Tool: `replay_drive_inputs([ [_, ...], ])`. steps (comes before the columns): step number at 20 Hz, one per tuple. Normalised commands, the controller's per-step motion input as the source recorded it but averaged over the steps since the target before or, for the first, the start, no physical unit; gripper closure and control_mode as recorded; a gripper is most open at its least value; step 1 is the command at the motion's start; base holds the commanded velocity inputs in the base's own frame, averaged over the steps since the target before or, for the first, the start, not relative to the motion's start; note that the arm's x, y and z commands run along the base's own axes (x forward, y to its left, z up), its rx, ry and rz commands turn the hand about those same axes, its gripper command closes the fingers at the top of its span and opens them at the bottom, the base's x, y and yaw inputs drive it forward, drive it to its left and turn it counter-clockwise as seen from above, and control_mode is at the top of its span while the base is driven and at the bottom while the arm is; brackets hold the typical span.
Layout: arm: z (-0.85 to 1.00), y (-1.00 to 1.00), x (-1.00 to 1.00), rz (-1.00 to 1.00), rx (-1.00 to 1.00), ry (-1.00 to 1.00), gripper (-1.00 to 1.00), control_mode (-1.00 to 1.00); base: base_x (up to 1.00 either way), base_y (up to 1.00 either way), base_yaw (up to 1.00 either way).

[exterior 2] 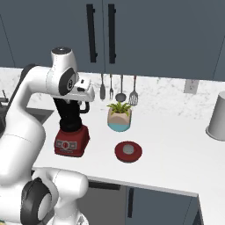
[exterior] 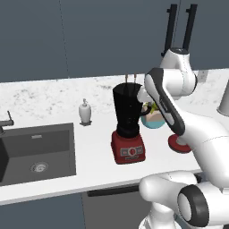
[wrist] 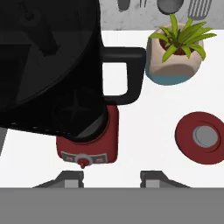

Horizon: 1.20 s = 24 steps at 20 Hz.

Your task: Close the lid blender by securely placing the lid on top.

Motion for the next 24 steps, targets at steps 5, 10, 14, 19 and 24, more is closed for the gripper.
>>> replay_drive_inputs([
  [5,-0.05,-0.26,-0.2,-0.03,0.04,-0.08,-1.0,-1.0,0.0,0.0,0.0],
  [10,-0.03,-0.37,-0.17,-0.04,0.04,-0.05,-1.0,-1.0,0.0,0.0,0.0],
  [14,0.0,-0.34,-0.12,-0.03,0.03,-0.03,-1.0,-1.0,0.0,0.0,0.0],
  [19,0.0,-0.29,-0.06,-0.06,0.0,0.03,-1.0,-1.0,0.0,0.0,0.0],
  [24,0.0,-0.47,-0.06,-0.1,0.0,0.13,-1.0,-1.0,0.0,0.0,0.0],
])
